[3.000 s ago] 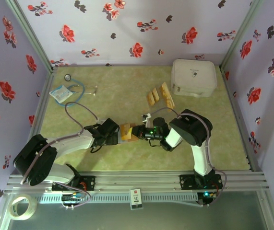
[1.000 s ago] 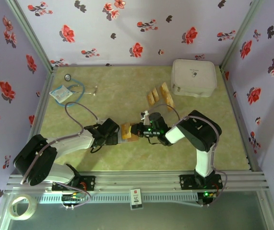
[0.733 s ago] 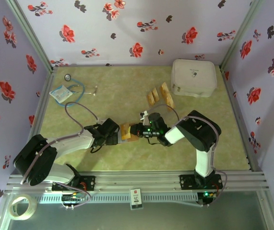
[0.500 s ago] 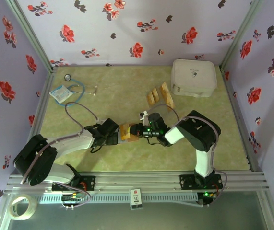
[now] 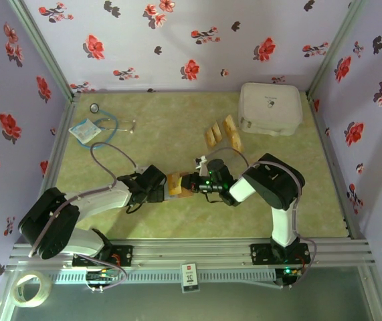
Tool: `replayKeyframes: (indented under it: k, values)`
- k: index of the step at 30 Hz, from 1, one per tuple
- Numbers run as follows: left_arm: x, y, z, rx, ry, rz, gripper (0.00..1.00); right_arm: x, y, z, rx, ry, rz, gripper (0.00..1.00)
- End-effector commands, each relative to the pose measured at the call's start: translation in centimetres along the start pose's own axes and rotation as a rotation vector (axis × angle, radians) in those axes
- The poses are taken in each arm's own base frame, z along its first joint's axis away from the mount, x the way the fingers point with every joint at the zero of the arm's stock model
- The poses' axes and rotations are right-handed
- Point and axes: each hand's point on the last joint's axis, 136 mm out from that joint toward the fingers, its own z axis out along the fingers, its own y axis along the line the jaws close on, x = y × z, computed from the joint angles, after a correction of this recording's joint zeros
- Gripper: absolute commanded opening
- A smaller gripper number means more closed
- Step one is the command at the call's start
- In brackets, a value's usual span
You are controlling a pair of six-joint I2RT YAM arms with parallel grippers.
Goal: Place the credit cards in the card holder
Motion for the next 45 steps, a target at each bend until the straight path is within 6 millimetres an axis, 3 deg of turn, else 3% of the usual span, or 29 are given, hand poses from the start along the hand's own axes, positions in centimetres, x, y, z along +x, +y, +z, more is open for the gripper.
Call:
replayKeyframes:
  k: [1,45]
  values:
    - [1.4,1.5,0.6,-0.068,0.032,0.021,1.0,0.9,-0.5,0.1,0.0,0.019,0.007,0.0]
    - [1.6,1.4,0.8,-0.069,0.037,0.024,1.0,1.6,-0.5,1.0,-0.026,0.063,0.03,0.0]
